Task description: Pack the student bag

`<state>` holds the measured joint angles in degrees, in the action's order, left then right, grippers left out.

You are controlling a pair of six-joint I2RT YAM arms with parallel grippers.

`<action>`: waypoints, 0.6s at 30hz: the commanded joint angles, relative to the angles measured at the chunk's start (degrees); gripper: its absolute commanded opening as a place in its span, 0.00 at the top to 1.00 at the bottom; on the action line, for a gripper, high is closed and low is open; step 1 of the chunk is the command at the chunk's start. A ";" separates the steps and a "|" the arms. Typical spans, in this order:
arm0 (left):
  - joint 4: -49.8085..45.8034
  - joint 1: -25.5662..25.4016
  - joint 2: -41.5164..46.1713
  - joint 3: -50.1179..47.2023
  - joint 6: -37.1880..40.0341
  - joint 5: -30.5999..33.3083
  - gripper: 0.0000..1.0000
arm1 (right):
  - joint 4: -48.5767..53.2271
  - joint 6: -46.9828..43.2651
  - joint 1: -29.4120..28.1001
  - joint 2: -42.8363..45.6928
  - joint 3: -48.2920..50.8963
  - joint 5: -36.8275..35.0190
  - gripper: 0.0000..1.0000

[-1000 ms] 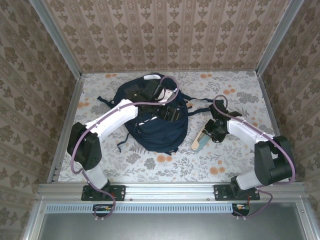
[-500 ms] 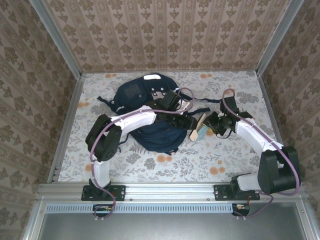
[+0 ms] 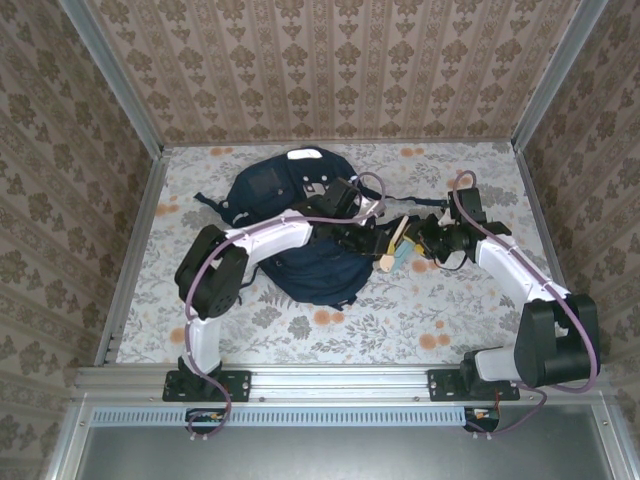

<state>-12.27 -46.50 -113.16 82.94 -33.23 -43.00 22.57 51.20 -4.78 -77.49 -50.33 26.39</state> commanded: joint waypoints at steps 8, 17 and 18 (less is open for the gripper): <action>8.49 4.42 7.99 -4.72 -6.17 -2.70 0.83 | -9.55 -0.27 0.03 3.12 -0.36 7.31 0.05; -1.61 6.69 10.52 -4.55 -4.01 5.79 0.70 | 0.41 -7.02 -1.13 0.45 -2.96 -1.05 0.04; -2.05 6.70 10.98 -5.00 -3.92 8.34 0.68 | 3.02 -9.47 -1.60 0.26 -3.40 -3.73 0.04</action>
<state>-9.45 -39.66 -103.46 78.08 -38.33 -39.53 17.76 47.97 -5.23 -76.53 -51.44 29.21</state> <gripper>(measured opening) 0.306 0.962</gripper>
